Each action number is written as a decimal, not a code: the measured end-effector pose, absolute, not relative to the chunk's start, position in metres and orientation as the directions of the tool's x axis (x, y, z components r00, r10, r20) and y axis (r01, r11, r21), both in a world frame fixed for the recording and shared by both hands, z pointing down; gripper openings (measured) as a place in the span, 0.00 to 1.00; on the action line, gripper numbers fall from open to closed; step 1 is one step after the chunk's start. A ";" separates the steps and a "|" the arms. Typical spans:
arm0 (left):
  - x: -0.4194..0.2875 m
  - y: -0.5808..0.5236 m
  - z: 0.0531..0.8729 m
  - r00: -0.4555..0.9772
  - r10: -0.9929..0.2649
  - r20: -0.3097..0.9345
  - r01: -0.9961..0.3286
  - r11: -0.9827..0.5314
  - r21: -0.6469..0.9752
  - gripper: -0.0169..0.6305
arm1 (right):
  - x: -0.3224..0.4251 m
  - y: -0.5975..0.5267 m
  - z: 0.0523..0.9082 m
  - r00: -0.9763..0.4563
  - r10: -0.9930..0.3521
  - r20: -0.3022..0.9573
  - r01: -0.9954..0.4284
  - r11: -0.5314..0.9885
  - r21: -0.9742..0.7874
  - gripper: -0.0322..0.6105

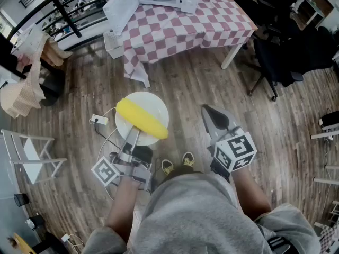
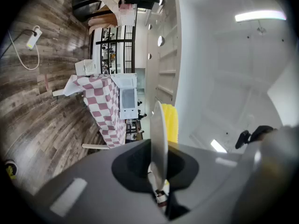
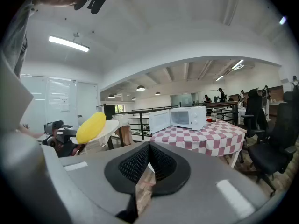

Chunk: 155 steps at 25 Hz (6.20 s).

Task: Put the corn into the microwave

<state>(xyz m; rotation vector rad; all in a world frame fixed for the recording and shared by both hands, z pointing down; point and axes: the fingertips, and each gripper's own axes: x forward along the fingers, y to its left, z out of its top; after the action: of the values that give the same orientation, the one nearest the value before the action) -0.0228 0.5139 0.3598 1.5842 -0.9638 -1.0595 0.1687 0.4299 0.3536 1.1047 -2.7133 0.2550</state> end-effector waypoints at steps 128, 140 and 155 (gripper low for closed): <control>-0.159 -0.091 0.389 0.405 -0.909 -0.101 -0.062 -0.137 0.989 0.05 | -0.013 -0.159 0.373 -0.703 -0.656 0.275 -0.701 0.703 -0.118 0.05; -0.176 -0.135 0.397 0.457 -0.883 -0.109 -0.035 -0.140 0.990 0.05 | -0.035 -0.192 0.381 -0.662 -0.689 0.296 -0.740 0.663 -0.111 0.05; -0.201 -0.153 0.404 0.482 -0.868 -0.119 -0.012 -0.143 0.990 0.05 | -0.058 -0.200 0.381 -0.635 -0.715 0.291 -0.764 0.639 -0.096 0.05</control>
<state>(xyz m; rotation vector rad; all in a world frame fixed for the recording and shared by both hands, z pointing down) -0.2006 -0.1527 0.4039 1.5376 -0.7937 -0.8982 -0.0584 -0.2002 0.3807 1.2074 -2.6334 0.3096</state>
